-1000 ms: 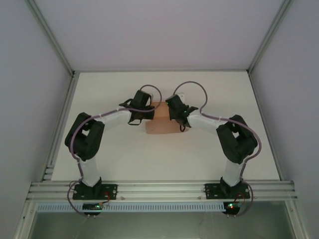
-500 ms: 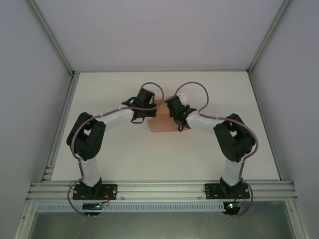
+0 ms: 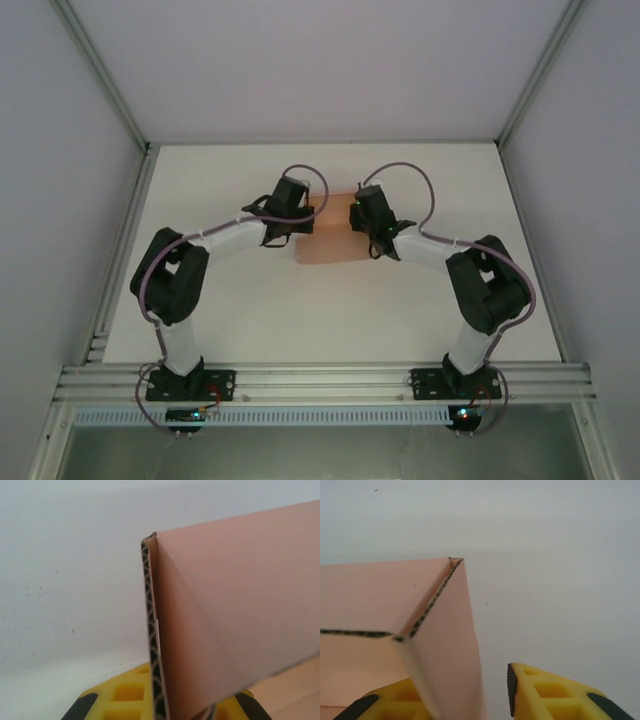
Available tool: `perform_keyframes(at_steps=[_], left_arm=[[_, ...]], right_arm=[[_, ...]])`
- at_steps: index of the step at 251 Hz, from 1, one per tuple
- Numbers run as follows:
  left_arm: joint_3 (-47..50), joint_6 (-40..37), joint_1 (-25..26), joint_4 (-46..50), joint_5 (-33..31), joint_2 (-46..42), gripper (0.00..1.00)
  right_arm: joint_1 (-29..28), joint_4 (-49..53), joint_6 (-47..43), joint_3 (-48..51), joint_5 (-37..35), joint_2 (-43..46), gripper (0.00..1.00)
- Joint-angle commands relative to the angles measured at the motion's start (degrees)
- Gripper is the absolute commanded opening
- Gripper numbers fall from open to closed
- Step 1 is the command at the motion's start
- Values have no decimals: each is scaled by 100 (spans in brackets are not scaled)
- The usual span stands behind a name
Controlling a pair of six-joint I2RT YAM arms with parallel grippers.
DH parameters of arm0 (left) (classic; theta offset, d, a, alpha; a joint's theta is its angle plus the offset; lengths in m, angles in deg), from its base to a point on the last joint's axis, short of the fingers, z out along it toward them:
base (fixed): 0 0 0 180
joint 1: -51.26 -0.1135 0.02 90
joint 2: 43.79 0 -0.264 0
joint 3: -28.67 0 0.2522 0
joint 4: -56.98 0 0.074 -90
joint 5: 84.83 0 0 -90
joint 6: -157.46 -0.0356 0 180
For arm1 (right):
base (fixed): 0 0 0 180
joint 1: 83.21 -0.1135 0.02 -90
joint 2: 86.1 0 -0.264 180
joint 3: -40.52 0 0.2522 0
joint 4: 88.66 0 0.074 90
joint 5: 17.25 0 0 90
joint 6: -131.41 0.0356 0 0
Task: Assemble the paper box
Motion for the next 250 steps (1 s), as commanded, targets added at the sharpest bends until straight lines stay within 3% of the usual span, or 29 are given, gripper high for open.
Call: perform_keyframes(at_steps=[1, 24, 70, 163, 199, 250], left_arm=[[105, -217, 35, -52, 138, -376, 0], [163, -217, 37, -93, 126, -427, 0], [192, -211, 56, -90, -26, -494, 0], [9, 242, 68, 218, -395, -570, 0], [-29, 412, 66, 320, -441, -570, 0], [-185, 526, 67, 546, -507, -510, 0]], right_arm=[[212, -170, -42, 71, 500, 103, 35], [279, -281, 13, 108, 704, 169, 35], [281, 35, -19, -38, 430, 194, 17], [-80, 1270, 154, -828, -3117, -633, 1], [-17, 2659, 1294, -1413, -3772, -1067, 0], [6, 2882, 1595, -1526, -4212, -1231, 0]])
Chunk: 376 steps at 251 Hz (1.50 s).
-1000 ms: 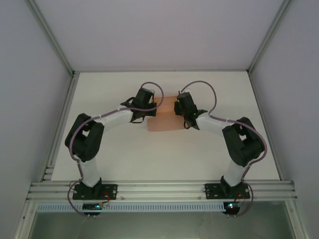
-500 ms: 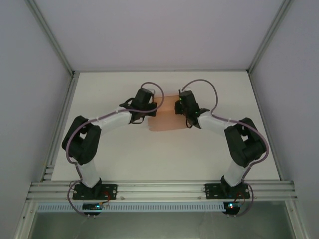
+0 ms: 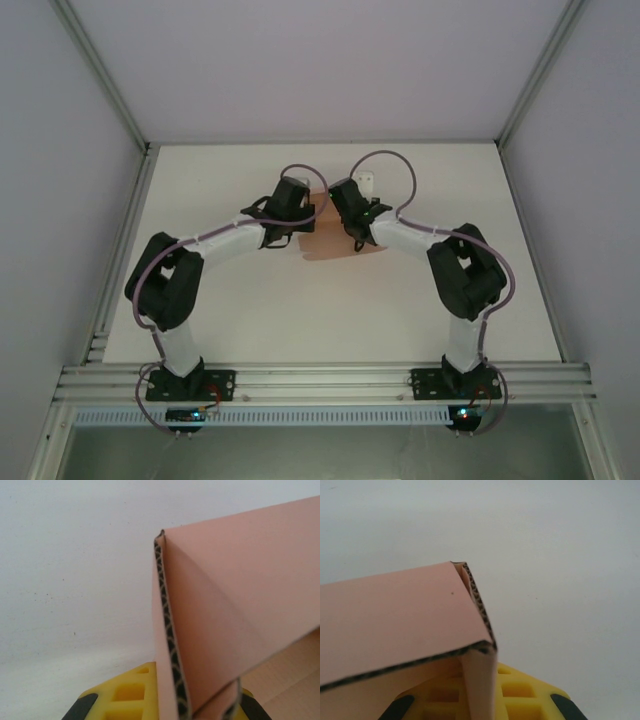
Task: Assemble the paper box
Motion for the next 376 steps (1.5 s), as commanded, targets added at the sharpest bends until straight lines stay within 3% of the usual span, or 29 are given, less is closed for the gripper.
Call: perform_keyframes(at_steps=[1, 18, 28, 42, 56, 66, 84, 117, 133, 159, 203, 262, 312, 376], left_arm=[[-253, 265, -48, 634, -207, -251, 0], [-282, 270, -48, 615, -126, -243, 0], [-276, 258, -48, 562, -67, -246, 0], [-266, 246, -50, 498, -15, -237, 0], [-283, 257, -51, 502, -15, -217, 0], [-293, 289, -48, 501, -22, -205, 0], [-373, 344, -43, 485, 15, -168, 0], [-450, 318, -30, 424, 76, -123, 0], [-437, 293, -38, 415, 48, -109, 0], [-402, 240, -30, 388, 19, -96, 0], [-339, 210, -30, 310, -73, -61, 0], [-267, 182, -31, 163, -32, -61, 0], [-282, -221, -111, 365, 180, -129, 0], [-313, -1818, -165, 1937, 489, -549, 0]], right_arm=[[497, 1032, 690, 29, -2189, -359, 0], [499, 558, 426, 137, -2053, -339, 0], [577, -104, 109, 360, -1331, -236, 0], [756, -1134, -140, 889, -12, -54, 8], [871, -1910, -371, 1209, 704, 42, 15], [850, -2337, -736, 1298, 905, 45, 21], [649, -2467, -1203, 1262, 629, 29, 27], [410, -2411, -1810, 1208, 779, 85, 34], [391, -2452, -1820, 1309, 1005, 225, 34], [465, -2268, -1693, 1397, 1488, 540, 43], [561, -2126, -1604, 1648, 2475, 1266, 69], [600, -1926, -1568, 2079, 3056, 2313, 99], [719, -1587, -1425, 2431, 2954, 3163, 99], [1076, -181, -1174, 2692, 2861, 4362, 99]])
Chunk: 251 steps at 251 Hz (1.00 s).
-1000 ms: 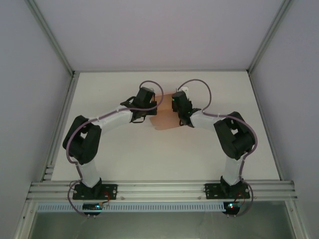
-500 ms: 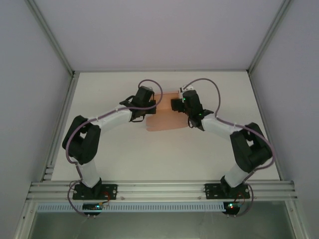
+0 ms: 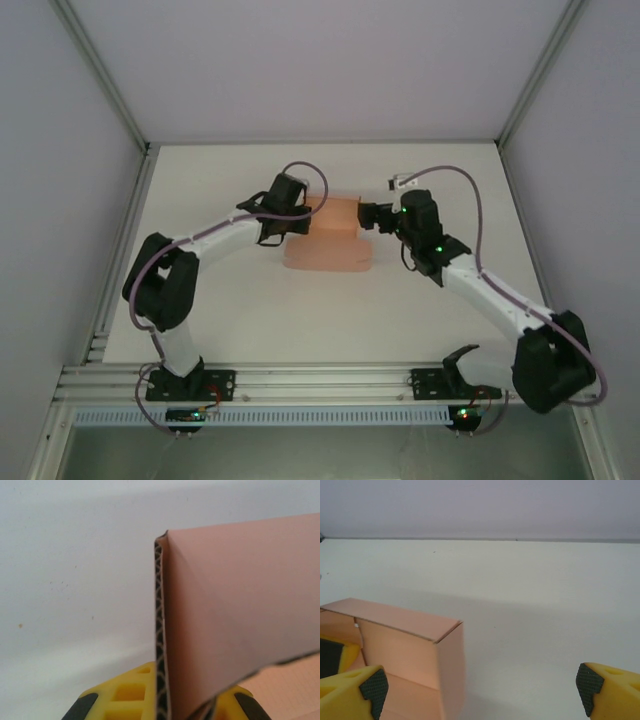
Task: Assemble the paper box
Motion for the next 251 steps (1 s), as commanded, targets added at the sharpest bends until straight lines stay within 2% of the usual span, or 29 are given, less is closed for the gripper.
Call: perform_keyframes(at_steps=[1, 9, 39, 49, 79, 141, 193, 227, 251], left_arm=[[-84, -981, -30, 1026, 255, -466, 0], [-74, -1152, -41, 1249, 378, -528, 0], [-241, -2069, -29, 2512, 1531, -563, 0], [-375, -2304, 29, 2987, 1590, -513, 0], [-530, -2846, 227, 3790, 1145, -338, 0], [-1603, -2716, 424, 4687, -109, 1008, 0], [-2703, -2600, 565, 4870, -916, 2252, 0], [-3170, -2587, 746, 4862, -1854, 2924, 0], [-3369, -2616, 830, 4856, -1923, 3256, 0]], right_arm=[[187, 1041, 227, 82, -32, 486, 99], [277, 1301, 281, 73, -16, 584, 99], [620, 2118, 500, 20, 202, 835, 99], [720, 2328, 523, 3, 302, 871, 99], [886, 2570, 518, 40, 439, 908, 99], [1060, 2556, 498, 194, 639, 916, 99], [1216, 2447, 494, 312, 759, 933, 99], [1302, 2449, 525, 346, 737, 916, 99], [1352, 2447, 524, 348, 759, 874, 99]])
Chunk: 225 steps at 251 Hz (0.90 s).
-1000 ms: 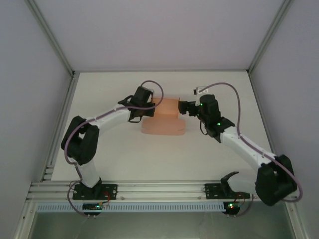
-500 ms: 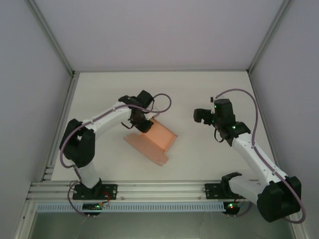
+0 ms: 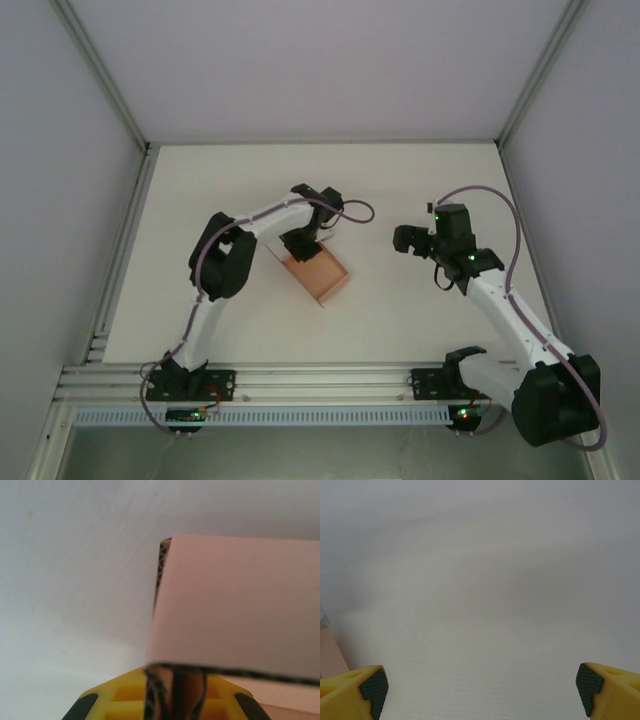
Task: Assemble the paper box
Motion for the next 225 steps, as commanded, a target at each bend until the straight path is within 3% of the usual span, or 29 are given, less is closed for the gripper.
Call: perform_keyframes(at_steps=[1, 43, 88, 152, 161, 173, 193, 225], left_arm=[[-196, -50, 106, -68, -776, 553, 0], [-200, -205, 104, -399, -591, 481, 0], [-443, -767, 125, -172, 100, 149, 38], [-388, -1362, 129, -193, 978, -893, 67], [-322, -1404, 132, -286, 1120, -1059, 75], [-251, -1425, 134, -425, 1227, -1275, 94], [-137, -1257, 94, -770, 1256, -1639, 100], [236, -369, -238, -1636, 1046, -2336, 99]], right_arm=[[78, 53, 89, 17, 69, 25, 99], [158, 93, 89, -1, 110, -48, 99], [221, 92, 72, -16, 269, -59, 99], [258, -16, -88, 77, 610, 95, 99], [257, -64, -150, 87, 715, 97, 99], [253, -175, -283, 118, 905, 81, 99], [249, -602, -770, 189, 1183, -3, 99], [62, -1296, -1461, 22, 2249, -464, 99]])
